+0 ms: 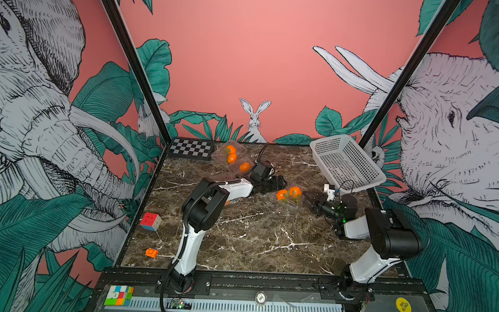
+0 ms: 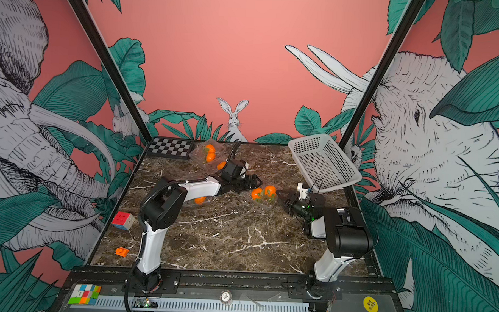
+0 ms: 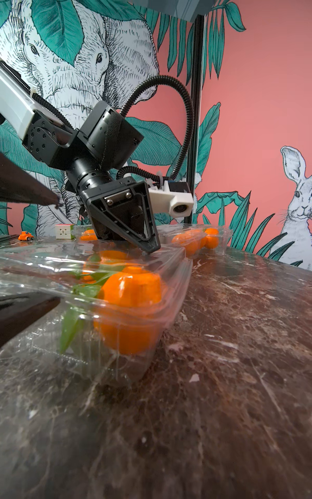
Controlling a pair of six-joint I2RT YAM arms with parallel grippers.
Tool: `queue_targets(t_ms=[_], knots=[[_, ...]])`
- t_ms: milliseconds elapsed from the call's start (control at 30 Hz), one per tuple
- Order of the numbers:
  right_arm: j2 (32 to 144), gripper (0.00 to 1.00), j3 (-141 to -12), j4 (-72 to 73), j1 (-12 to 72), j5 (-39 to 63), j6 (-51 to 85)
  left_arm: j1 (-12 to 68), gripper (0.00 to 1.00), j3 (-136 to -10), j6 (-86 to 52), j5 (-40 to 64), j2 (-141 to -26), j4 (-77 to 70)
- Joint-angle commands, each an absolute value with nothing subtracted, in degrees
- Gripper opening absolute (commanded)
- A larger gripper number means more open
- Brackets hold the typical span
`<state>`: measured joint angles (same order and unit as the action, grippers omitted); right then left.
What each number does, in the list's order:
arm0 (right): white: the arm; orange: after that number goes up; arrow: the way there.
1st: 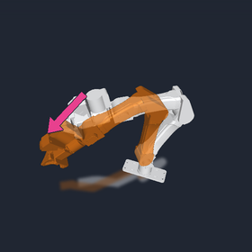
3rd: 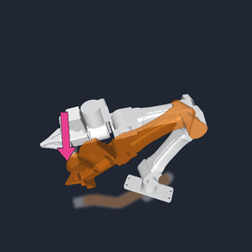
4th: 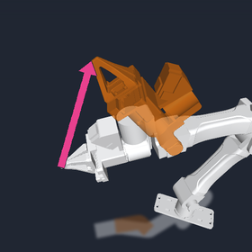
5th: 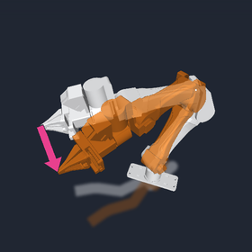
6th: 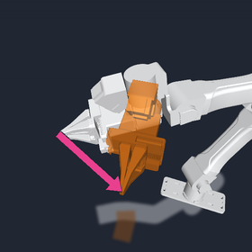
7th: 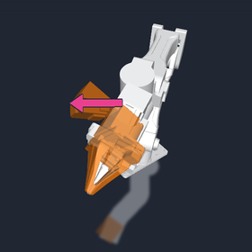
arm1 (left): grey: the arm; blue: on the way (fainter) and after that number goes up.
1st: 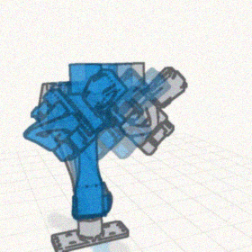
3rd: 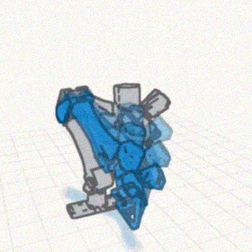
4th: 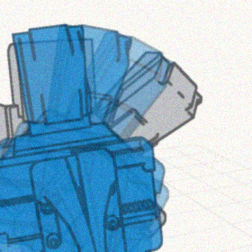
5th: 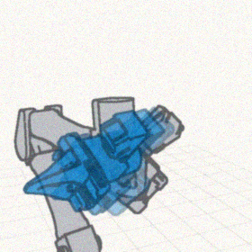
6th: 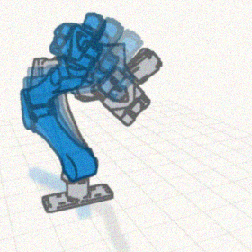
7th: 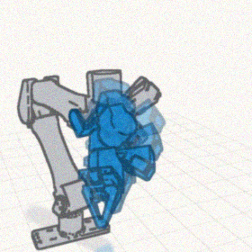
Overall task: Take oranges out of containers
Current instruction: Open the packing box at the center of the board.
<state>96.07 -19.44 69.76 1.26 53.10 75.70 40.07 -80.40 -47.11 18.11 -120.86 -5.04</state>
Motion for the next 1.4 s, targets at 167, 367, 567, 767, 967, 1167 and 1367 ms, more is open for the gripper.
queue_targets(t_ms=[167,367,567,767,967,1167,1367], knots=[[93.8,0.50,-19.1,74.8,2.0,53.2,75.9,40.5,0.85,-79.5,-46.9,18.4,-117.4,-3.3],[92.2,0.52,-19.4,70.3,0.4,52.8,74.3,38.6,0.85,-77.9,-46.7,18.1,-116.5,-3.5],[92.4,0.54,-19.5,69.0,-0.4,53.3,74.0,38.5,0.84,-77.2,-47.2,18.5,-116.7,-4.3],[95.0,0.54,-19.0,72.4,-0.3,53.9,75.6,38.5,0.85,-77.1,-47.6,18.7,-117.1,-4.7],[96.8,0.51,-19.6,75.5,1.0,54.5,77.0,38.6,0.84,-77.6,-48.0,19.0,-117.6,-4.9],[97.3,0.51,-20.8,74.7,3.2,53.9,76.5,38.6,0.84,-78.0,-48.4,19.1,-117.8,-5.4],[98.9,0.49,-22.1,75.0,5.7,52.2,77.6,39.3,0.84,-78.7,-49.0,19.2,-118.4,-5.9]])
